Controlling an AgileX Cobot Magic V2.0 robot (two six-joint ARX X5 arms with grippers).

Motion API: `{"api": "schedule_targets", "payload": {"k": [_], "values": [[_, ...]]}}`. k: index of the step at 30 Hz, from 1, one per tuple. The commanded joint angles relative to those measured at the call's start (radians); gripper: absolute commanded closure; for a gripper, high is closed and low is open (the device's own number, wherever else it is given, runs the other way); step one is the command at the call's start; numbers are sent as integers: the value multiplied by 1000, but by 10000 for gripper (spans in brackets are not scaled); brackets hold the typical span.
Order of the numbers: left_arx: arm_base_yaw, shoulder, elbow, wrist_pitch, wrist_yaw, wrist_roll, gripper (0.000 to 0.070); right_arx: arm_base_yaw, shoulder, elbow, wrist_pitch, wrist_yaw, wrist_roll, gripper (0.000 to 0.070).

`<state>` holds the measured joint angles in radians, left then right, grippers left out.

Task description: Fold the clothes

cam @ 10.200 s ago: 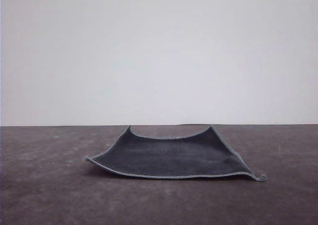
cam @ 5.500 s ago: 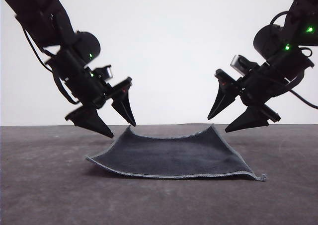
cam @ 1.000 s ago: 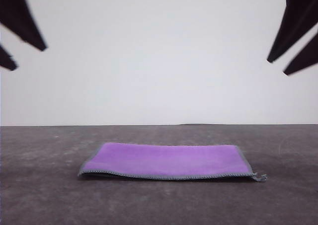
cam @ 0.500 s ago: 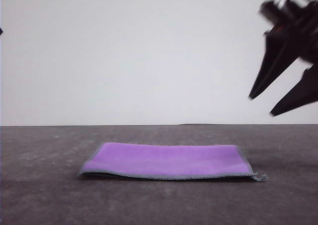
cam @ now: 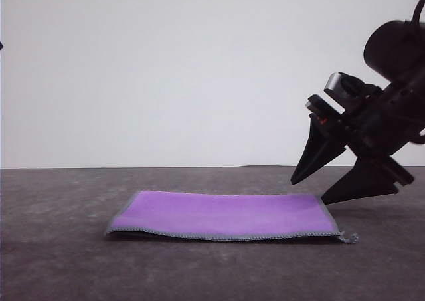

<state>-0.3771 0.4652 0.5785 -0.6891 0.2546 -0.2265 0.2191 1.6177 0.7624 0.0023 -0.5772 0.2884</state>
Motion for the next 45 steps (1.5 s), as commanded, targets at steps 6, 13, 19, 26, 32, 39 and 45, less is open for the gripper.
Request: {"api": "schedule_targets", "payload": {"k": [6, 13, 19, 26, 32, 39, 45], "values": [[-2, 4, 5, 8, -17, -4, 311, -4, 88, 8, 64, -53, -18, 340], [-2, 4, 5, 8, -20, -4, 312, 0, 135, 8, 22, -175, -40, 340], [-2, 3, 5, 9, -20, -4, 311, -8, 134, 8, -86, -198, -60, 342], [-2, 4, 5, 8, -20, -4, 311, -49, 133, 8, -139, -209, -65, 486], [-2, 4, 5, 9, -20, -4, 311, -64, 126, 11, -139, -221, -61, 690], [-2, 4, 5, 11, -23, -4, 311, -47, 66, 45, -143, -254, -28, 698], [-2, 4, 5, 24, -23, -3, 311, 18, 41, 111, -146, -272, 18, 698]]}}
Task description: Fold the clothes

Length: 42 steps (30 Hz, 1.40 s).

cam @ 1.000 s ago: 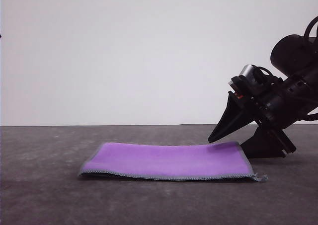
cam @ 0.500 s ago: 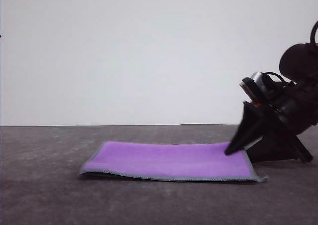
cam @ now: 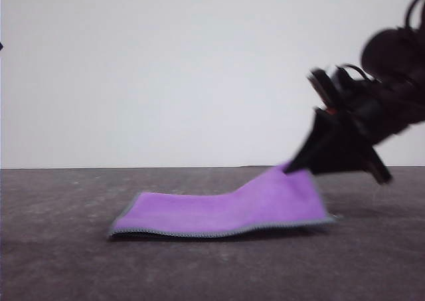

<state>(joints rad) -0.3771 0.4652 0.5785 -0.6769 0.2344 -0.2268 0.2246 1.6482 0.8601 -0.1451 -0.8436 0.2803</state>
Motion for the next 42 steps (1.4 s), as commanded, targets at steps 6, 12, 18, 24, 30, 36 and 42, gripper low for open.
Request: {"api": "schedule_targets", "payload": {"k": [6, 12, 18, 24, 30, 36, 42], "values": [[-2, 4, 5, 11, -2, -3, 311, 136, 11, 67, 41, 24, 75, 698], [-2, 4, 5, 11, -2, -3, 311, 275, 27, 110, 158, 86, 181, 698], [-2, 4, 5, 11, -2, -3, 311, 370, 103, 198, 182, 149, 237, 698], [-2, 4, 5, 11, -2, -2, 311, 425, 191, 279, 183, 172, 270, 698], [-2, 4, 5, 11, -2, -2, 311, 451, 250, 300, 185, 202, 288, 552], [-2, 4, 5, 12, -2, -2, 311, 452, 254, 300, 221, 69, 285, 426], [-2, 4, 5, 12, -2, -2, 311, 427, 211, 300, 212, -68, 287, 427]]}}
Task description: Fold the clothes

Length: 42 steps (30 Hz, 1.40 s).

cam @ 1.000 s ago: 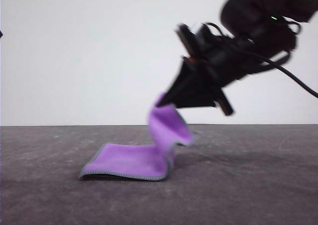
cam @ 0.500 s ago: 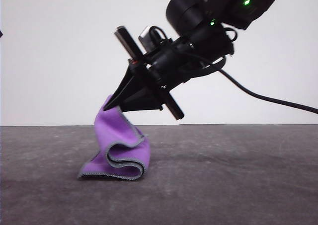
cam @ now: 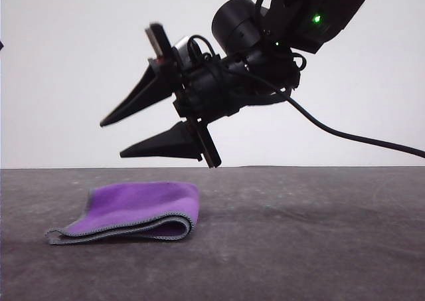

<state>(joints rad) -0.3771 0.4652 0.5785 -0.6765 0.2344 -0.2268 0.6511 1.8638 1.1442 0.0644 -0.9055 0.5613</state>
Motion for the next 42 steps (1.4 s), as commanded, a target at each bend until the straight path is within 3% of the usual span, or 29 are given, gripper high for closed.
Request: {"api": "schedule_targets", "payload": {"k": [1, 5, 10, 14, 18, 21, 27, 37, 42], "values": [[-2, 4, 5, 11, -2, -2, 311, -5, -16, 16, -16, -5, 3, 427], [-2, 4, 5, 11, -2, -2, 311, -30, -72, 16, -152, 60, -102, 428], [-2, 4, 5, 11, -2, -2, 311, -63, -191, 15, -419, 302, -336, 432], [-2, 4, 5, 11, -2, -3, 311, -72, -307, -17, -519, 502, -437, 432], [-2, 4, 5, 11, -2, -3, 311, -73, -459, -124, -481, 656, -444, 432], [-2, 4, 5, 11, -2, -3, 311, -73, -579, -235, -419, 720, -444, 432], [-2, 4, 5, 12, -3, -3, 312, -86, -808, -454, -329, 731, -427, 432], [-2, 5, 5, 22, -31, -4, 312, -172, -1137, -690, -306, 734, -270, 432], [-2, 5, 5, 22, -63, -2, 311, -179, -1195, -729, -278, 842, -270, 432]]}}
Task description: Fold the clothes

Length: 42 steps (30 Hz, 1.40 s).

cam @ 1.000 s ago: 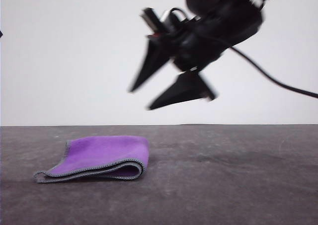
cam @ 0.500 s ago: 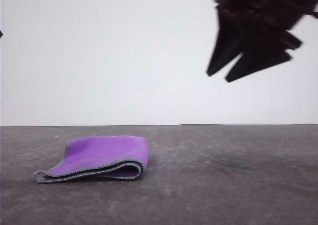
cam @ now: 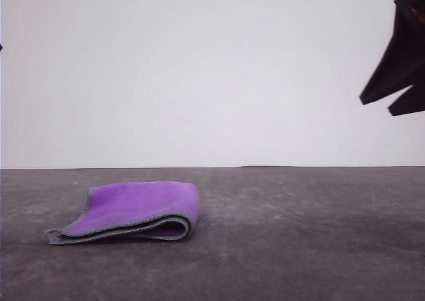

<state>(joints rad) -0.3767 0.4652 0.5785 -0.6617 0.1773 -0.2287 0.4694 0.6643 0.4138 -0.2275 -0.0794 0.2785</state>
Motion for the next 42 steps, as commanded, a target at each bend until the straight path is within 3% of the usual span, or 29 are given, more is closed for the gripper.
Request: {"api": "schedule_targets", "payload": {"k": [1, 5, 6, 7, 9, 10, 25, 27, 29, 36, 42], "values": [[-2, 5, 5, 4, -5, 1, 310, 3, 5, 1, 14, 27, 2, 432], [-2, 1, 5, -2, 0, 5, 331, 3, 5, 1, 12, 51, -6, 432], [-2, 0, 5, -2, 1, 5, 417, 4, 5, 1, 11, 51, -6, 456], [-3, 1, 5, 3, 3, 5, 600, 4, 5, 1, 11, 51, -6, 518], [-3, 1, 5, 19, 3, 6, 681, 4, 6, 1, 13, 60, -10, 696], [-3, 1, 5, 29, 3, 6, 697, 4, 7, 1, 17, 64, -9, 686], [-3, -4, 5, 31, 3, 7, 700, 4, 7, 1, 18, 65, -9, 684], [11, -5, 0, 45, -5, 33, 700, 4, 7, 1, 18, 65, -9, 684], [44, -12, -30, 98, -9, 101, 700, 4, 7, 1, 18, 65, -9, 684], [200, -181, -318, 444, -26, 165, 700, 4, 7, 1, 18, 65, -9, 684], [307, -387, -466, 469, -118, 166, 700, 4, 7, 1, 18, 65, -9, 684]]}}
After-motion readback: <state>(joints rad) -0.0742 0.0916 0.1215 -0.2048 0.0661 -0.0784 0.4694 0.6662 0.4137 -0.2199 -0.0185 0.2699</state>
